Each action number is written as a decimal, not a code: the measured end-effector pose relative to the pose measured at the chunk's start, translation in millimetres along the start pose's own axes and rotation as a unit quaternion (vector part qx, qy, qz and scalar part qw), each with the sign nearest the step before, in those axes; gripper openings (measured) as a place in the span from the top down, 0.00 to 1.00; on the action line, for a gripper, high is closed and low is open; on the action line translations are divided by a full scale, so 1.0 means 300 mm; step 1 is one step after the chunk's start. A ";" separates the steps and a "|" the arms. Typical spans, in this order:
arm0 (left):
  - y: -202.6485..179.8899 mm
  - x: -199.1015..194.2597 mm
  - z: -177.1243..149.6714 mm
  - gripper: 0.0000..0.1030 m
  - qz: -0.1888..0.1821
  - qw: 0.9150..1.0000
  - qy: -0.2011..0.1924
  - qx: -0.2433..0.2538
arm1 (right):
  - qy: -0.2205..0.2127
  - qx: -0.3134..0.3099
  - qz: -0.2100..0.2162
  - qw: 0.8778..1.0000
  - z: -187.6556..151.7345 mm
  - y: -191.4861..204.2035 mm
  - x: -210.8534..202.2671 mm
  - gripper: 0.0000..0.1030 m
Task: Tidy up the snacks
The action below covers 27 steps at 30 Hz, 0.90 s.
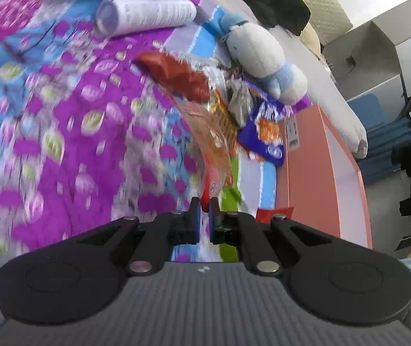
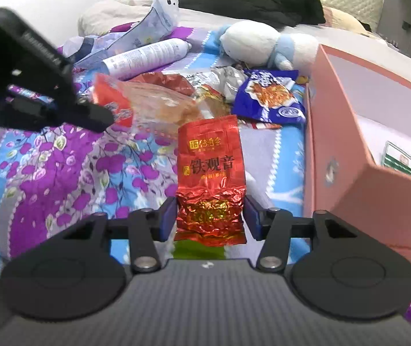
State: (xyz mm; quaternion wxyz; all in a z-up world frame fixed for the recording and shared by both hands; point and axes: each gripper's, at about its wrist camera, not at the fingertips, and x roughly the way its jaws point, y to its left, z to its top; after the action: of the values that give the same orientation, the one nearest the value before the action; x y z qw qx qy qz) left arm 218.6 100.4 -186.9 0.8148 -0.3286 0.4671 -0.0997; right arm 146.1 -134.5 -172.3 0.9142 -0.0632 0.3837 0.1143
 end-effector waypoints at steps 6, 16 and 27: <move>0.011 -0.039 -0.134 0.94 0.031 0.999 -0.007 -0.015 | 0.009 0.027 -0.010 1.000 -0.053 -0.035 -0.026 0.49; 0.028 -0.030 -0.255 0.93 0.059 0.998 0.018 -0.031 | 0.011 0.050 -0.018 0.999 -0.082 -0.074 -0.043 0.49; 0.020 -0.011 -0.260 0.56 0.123 0.990 0.066 -0.004 | 0.024 0.070 -0.015 0.997 -0.113 -0.098 0.011 0.48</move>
State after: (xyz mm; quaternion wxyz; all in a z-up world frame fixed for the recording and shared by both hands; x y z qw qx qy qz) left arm 151.4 71.9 -215.6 0.7870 -0.2651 0.5568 -0.0184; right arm 132.7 -169.3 -197.6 0.9084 -0.0075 0.4119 0.0720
